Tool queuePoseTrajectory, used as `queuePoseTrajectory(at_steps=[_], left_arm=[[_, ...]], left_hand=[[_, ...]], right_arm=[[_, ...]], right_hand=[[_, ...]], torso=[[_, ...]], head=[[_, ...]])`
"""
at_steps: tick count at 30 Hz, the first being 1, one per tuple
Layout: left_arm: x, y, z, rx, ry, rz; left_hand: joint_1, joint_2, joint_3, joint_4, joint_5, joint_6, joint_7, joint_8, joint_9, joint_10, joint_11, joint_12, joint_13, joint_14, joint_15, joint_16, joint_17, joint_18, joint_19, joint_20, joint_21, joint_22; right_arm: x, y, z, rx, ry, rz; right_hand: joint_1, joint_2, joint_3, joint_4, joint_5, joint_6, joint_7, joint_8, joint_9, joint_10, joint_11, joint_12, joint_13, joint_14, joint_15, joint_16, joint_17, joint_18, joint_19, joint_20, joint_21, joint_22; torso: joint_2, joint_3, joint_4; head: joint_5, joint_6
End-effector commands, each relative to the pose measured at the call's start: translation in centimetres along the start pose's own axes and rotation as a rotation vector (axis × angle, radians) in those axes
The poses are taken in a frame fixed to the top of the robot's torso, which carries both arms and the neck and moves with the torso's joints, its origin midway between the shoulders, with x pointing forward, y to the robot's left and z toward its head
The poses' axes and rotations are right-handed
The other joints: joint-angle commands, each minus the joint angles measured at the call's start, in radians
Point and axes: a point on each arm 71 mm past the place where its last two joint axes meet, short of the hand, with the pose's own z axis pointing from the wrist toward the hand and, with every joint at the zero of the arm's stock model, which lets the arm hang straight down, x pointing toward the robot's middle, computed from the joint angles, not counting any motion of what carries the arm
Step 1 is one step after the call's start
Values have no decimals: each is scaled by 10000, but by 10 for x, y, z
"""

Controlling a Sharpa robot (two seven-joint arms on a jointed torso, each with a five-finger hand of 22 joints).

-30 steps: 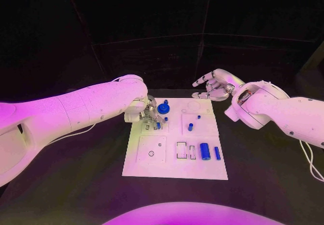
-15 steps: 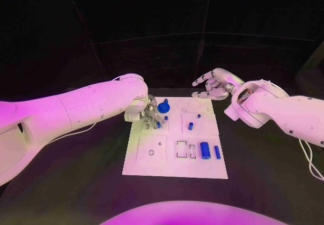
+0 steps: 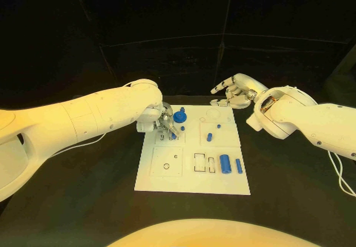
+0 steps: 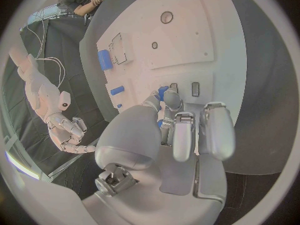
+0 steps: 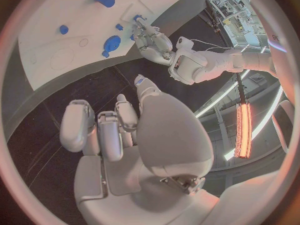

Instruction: Assemble the parts on the task board

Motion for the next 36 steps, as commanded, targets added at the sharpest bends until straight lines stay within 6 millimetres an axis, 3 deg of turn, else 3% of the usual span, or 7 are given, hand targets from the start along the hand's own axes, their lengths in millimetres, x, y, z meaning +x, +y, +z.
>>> queuePoseTrajectory(at_steps=[1,7,13,19,22,30,36], left_arm=[[0,-2,-2,452,-259,-261],[0,2,-6,733,-513,-696],[1,7,-12,1028,-949,-1085],[3,15,-17,1306,-1495,-1503],[4,20,-18,1371,-1784,-1610],[11,28,-17,1362,-2048,-1837],[19,31,-11,1220,-1855,-1805]], left_hand=[[-320,-353,2226,-1070,27,-34,53,93,55,38,19,-36,-52,897,40,33,1985,-41,-2,5,-42,-23],[-1304,-1081,4257,-1213,-15,-64,56,357,188,155,38,38,-55,895,39,23,1972,-48,-9,52,-48,-14],[-1894,-1391,5287,-1308,-40,-71,23,607,319,303,18,200,72,902,22,35,1992,-31,-31,42,-102,-95],[-2054,-1506,5523,-1357,-52,-70,6,678,354,358,13,255,122,902,3,34,1990,-27,-33,34,-119,-118],[-2087,-1543,5617,-1393,-51,-68,-3,702,366,384,5,277,144,905,-3,40,2000,-28,-27,28,-114,-106],[-2162,-1684,5837,-1510,-59,-40,-28,764,393,508,-20,385,287,926,-25,89,2080,-36,0,8,-88,-59],[-2178,-1709,5889,-1534,-58,-33,-33,774,397,525,-26,396,296,928,-30,93,2085,-33,2,3,-93,-69]], right_arm=[[0,1,1,-24,59,-9],[-1,0,1,-4,65,-14],[-1,-1,1,44,68,-24],[-2,-3,1,91,57,-37],[-2,-4,1,115,49,-42],[-3,-4,0,136,50,-45],[-2,-3,1,119,65,-39]], right_hand=[[56,92,-44,1,58,58,-2,30,-9,-2,-37,32,-11,716,-19,-41,1165,-13,-68,2,-70,-14],[57,93,-44,0,61,58,-3,30,-9,-5,-38,29,-14,715,-19,-44,1160,-12,-71,1,-73,-21],[57,95,-45,-1,65,58,-3,31,-10,-15,-38,15,-27,712,-20,-52,1146,-7,-83,1,-85,-48],[55,96,-47,0,68,58,-3,33,-11,-18,-38,11,-31,712,-20,-53,1145,-6,-86,0,-88,-54],[53,96,-48,0,70,58,-3,33,-11,-20,-38,9,-33,712,-20,-53,1145,-5,-88,0,-90,-58],[28,111,-58,15,77,57,-3,38,-14,-19,-36,16,-28,711,-21,-58,1138,-6,-86,-2,-91,-55],[12,124,-62,26,79,56,-2,41,-16,-23,-36,13,-31,710,-22,-61,1136,-4,-91,-3,-98,-67]], torso=[[-5,3,-3],[-8,13,5],[-4,14,23],[2,-17,1],[-10,4,13],[-3,-4,34],[4,-2,-7]], head=[[-18,-19],[-11,-13],[5,-27],[-47,5],[-39,-25],[41,-51],[113,-70]])
